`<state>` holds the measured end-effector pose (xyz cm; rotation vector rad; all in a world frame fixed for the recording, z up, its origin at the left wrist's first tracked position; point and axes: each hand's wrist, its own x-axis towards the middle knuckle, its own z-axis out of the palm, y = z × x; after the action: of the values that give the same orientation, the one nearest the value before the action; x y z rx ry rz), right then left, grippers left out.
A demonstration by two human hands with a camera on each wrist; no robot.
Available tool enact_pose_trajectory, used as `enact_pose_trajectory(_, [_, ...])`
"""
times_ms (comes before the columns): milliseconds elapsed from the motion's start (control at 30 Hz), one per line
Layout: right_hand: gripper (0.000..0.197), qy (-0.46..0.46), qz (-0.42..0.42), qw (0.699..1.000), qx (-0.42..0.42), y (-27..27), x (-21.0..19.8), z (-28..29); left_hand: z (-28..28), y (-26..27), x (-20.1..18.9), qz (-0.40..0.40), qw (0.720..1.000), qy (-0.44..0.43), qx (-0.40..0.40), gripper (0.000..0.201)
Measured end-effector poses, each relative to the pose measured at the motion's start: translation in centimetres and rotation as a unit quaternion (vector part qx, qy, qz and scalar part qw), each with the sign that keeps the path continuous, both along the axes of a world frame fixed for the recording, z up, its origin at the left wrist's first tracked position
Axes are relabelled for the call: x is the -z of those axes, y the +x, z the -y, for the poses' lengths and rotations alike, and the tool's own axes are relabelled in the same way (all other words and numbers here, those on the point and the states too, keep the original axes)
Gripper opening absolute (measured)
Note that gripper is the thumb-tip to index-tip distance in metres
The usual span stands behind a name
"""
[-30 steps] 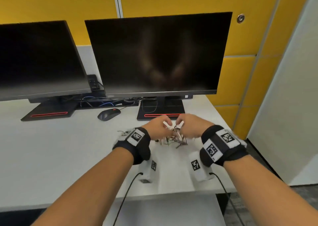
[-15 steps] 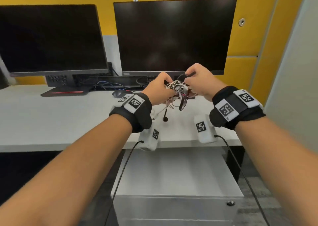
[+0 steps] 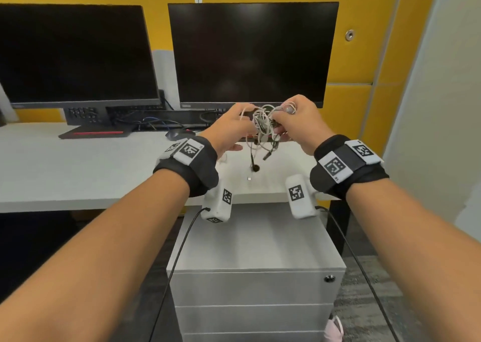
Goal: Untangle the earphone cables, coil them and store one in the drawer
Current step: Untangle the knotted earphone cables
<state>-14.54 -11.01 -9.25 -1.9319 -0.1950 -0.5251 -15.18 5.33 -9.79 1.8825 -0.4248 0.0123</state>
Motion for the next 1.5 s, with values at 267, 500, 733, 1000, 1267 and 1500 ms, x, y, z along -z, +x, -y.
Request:
enact_pose_trajectory(267, [0.026, -0.053, 0.024, 0.998, 0.032, 6.4, 0.9, -2.0, -0.7, 4.9, 0.3, 0.074, 0.995, -0.045, -0.038, 0.037])
enact_pose_trajectory(500, [0.037, -0.018, -0.021, 1.0, -0.005, 8.9, 0.4, -3.1, -1.7, 8.7, -0.2, 0.119, 0.978, 0.006, -0.171, 0.024])
enact_pose_trajectory(733, [0.025, 0.162, -0.176, 0.964, -0.119, 8.8, -1.1, -3.9, -1.5, 8.9, -1.3, 0.108, 0.979, 0.103, -0.141, 0.024])
enact_pose_trajectory(1000, [0.023, 0.077, -0.063, 0.99, -0.102, 10.2, -0.4, 0.5, 0.0, 10.2, -2.7, 0.113, 0.986, 0.053, -0.112, 0.012])
enact_pose_trajectory(1267, [0.013, 0.261, -0.088, 0.949, -0.156, 14.5, -2.8, -1.3, -0.3, 14.4, -1.8, 0.137, 0.976, -0.13, -0.105, 0.017])
enact_pose_trajectory(1500, [0.007, 0.206, -0.111, 0.936, -0.262, 18.3, -1.5, -1.7, 0.1, 17.8, -0.4, 0.169, 0.96, -0.2, -0.098, 0.008])
